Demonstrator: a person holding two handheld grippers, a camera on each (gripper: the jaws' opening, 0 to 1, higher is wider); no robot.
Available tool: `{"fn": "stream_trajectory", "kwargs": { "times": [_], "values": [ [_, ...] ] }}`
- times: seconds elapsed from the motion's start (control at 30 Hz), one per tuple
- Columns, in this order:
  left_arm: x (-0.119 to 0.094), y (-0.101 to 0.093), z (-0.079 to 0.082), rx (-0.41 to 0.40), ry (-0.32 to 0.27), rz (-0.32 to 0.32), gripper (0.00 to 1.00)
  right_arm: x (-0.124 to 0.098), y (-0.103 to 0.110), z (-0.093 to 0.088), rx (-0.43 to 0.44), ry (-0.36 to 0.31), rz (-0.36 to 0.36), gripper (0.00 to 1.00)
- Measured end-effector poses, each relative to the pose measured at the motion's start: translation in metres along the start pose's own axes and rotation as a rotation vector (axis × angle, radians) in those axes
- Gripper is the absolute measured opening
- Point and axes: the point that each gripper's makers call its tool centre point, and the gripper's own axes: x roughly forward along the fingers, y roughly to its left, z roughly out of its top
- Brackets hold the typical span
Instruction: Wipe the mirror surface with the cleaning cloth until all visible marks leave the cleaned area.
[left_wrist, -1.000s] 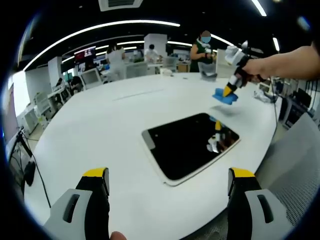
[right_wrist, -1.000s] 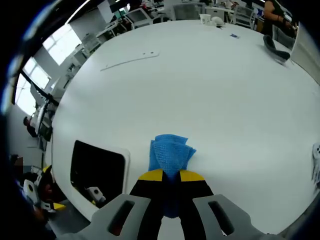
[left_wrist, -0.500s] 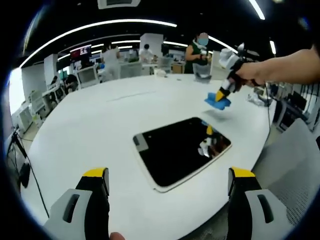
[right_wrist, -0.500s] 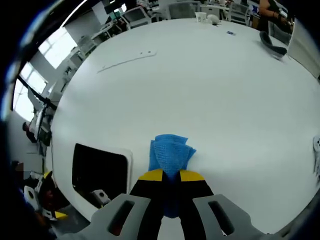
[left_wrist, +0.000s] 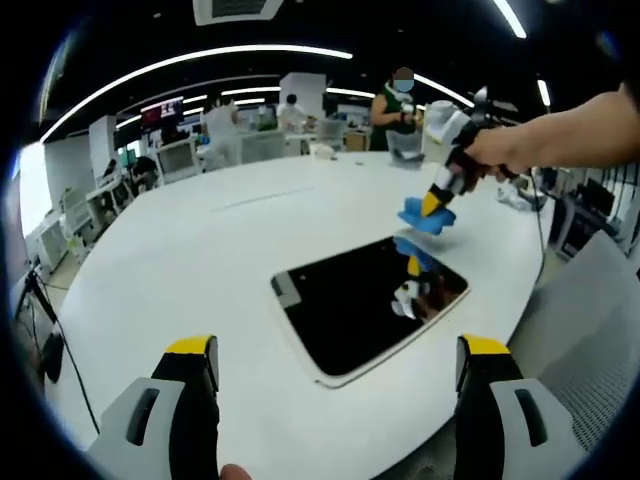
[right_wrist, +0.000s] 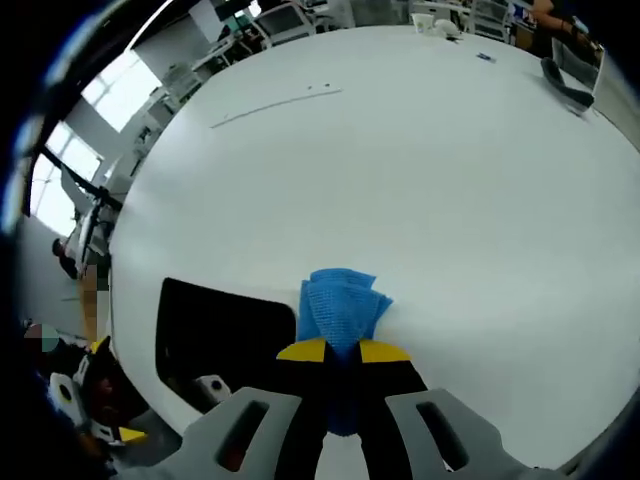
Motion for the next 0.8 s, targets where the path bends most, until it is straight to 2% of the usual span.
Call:
{"fn": "stream_trajectory", "kwargs": {
  "times": [0.37, 0.8],
  "values": [
    [-0.002, 0.003, 0.003, -0.045, -0.027, 0.008, 0.99, 0.011, 0.018, -0.001, -0.016, 0.021, 0.009, 0.04],
    [-0.001, -0.001, 0.003, -0.017, -0.02, -0.01, 0.99, 0.028, 0.031, -0.012, -0.027, 0.052, 0.008, 0.04]
  ]
}}
